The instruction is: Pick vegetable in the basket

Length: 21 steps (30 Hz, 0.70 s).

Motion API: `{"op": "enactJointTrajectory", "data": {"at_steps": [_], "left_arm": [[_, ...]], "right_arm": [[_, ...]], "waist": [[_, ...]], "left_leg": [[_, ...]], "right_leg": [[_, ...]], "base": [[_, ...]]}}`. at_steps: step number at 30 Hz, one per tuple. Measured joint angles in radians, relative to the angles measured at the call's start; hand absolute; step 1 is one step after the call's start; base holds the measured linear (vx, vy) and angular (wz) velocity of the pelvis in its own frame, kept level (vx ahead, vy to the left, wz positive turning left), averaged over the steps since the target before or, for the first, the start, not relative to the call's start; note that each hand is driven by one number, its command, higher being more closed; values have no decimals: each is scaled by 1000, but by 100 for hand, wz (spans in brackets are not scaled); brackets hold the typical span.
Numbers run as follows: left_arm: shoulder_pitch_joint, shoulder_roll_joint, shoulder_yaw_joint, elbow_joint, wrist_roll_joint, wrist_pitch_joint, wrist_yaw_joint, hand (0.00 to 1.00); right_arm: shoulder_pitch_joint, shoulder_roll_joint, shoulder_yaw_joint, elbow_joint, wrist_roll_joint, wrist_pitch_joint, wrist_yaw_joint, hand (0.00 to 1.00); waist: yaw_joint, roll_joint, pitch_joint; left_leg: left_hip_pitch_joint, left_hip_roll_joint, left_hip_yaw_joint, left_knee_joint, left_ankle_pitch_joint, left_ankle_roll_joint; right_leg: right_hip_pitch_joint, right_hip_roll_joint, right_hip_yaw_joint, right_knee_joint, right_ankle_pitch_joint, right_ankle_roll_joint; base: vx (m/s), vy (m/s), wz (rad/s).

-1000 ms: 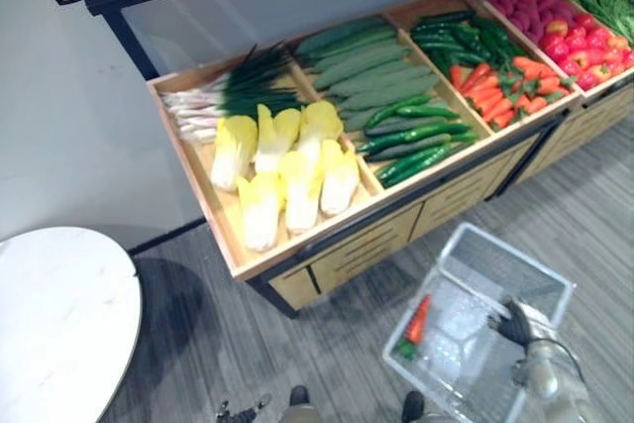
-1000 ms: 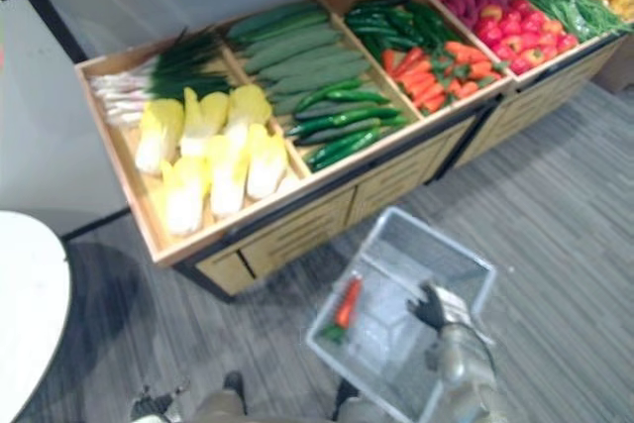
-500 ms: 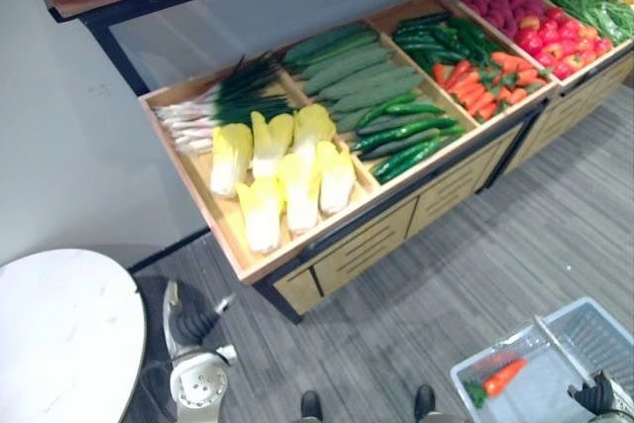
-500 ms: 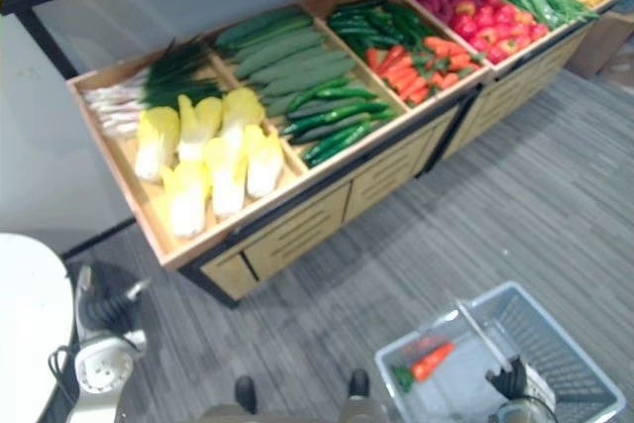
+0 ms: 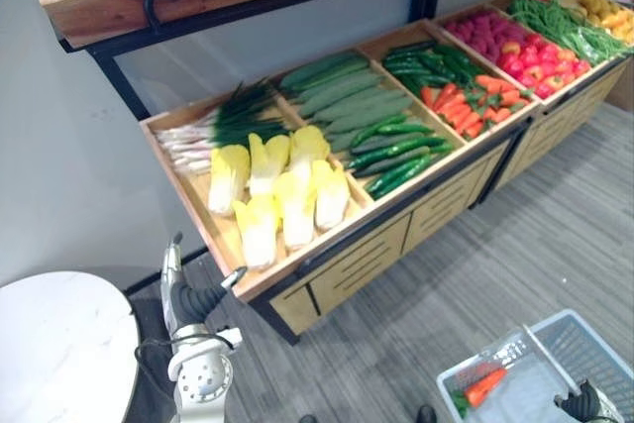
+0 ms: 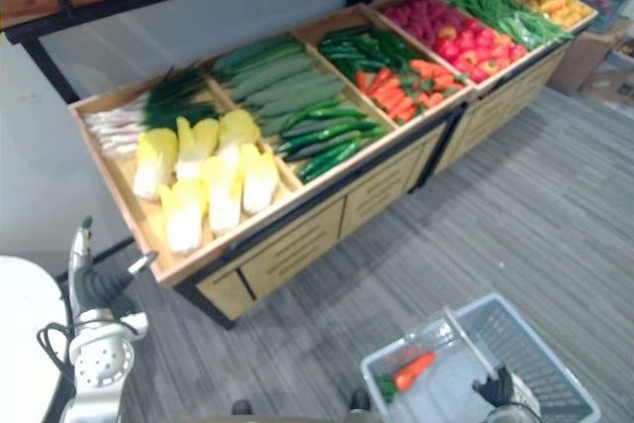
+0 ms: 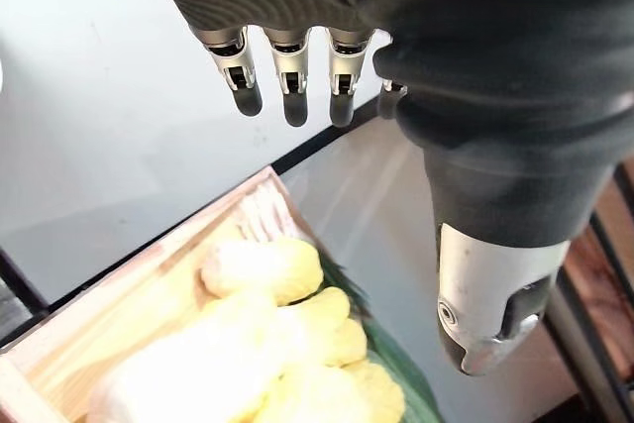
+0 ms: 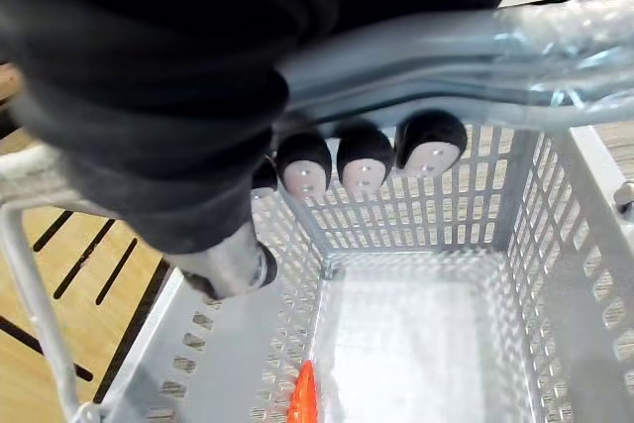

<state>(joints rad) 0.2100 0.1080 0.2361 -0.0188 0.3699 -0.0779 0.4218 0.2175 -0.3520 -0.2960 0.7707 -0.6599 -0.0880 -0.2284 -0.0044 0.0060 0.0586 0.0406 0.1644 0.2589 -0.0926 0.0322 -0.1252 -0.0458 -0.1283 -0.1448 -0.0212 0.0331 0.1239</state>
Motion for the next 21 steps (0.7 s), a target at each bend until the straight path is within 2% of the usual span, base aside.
{"op": "enactJointTrajectory", "data": {"at_steps": [1,4,9,12,21], "left_arm": [[-57,20,39,89,-1,16,17,0],[-111,36,89,165,-2,41,44,0],[-158,61,123,214,-2,77,102,0],[-181,93,136,274,-3,89,121,0],[-257,133,166,363,-4,108,151,0]], "right_arm": [[-19,0,22,0,0,0,0,100],[-38,0,40,-1,-3,-1,0,100],[-44,-1,52,-6,-8,0,0,100],[-54,-3,73,-6,-8,-1,-1,100],[-65,-7,103,-7,-9,-1,-2,100]], "waist": [[-10,-1,-1],[-22,-3,-2],[-33,-19,-5],[-47,-19,-5],[-53,-24,1]], "left_leg": [[0,2,6,0,-1,-1],[-1,3,17,0,-3,-4],[1,3,42,2,-15,-6],[-2,3,54,8,-22,-8],[-24,2,90,29,-39,-5]], "right_leg": [[-1,4,8,-10,10,-4],[-3,7,19,-19,17,-5],[-10,11,43,-36,26,-5],[-20,12,54,-36,26,-4],[-62,13,97,-37,39,-3]], "base": [[19,-8,-14],[18,-5,-14],[35,2,-15],[16,1,-11],[2,-2,-15]]}}
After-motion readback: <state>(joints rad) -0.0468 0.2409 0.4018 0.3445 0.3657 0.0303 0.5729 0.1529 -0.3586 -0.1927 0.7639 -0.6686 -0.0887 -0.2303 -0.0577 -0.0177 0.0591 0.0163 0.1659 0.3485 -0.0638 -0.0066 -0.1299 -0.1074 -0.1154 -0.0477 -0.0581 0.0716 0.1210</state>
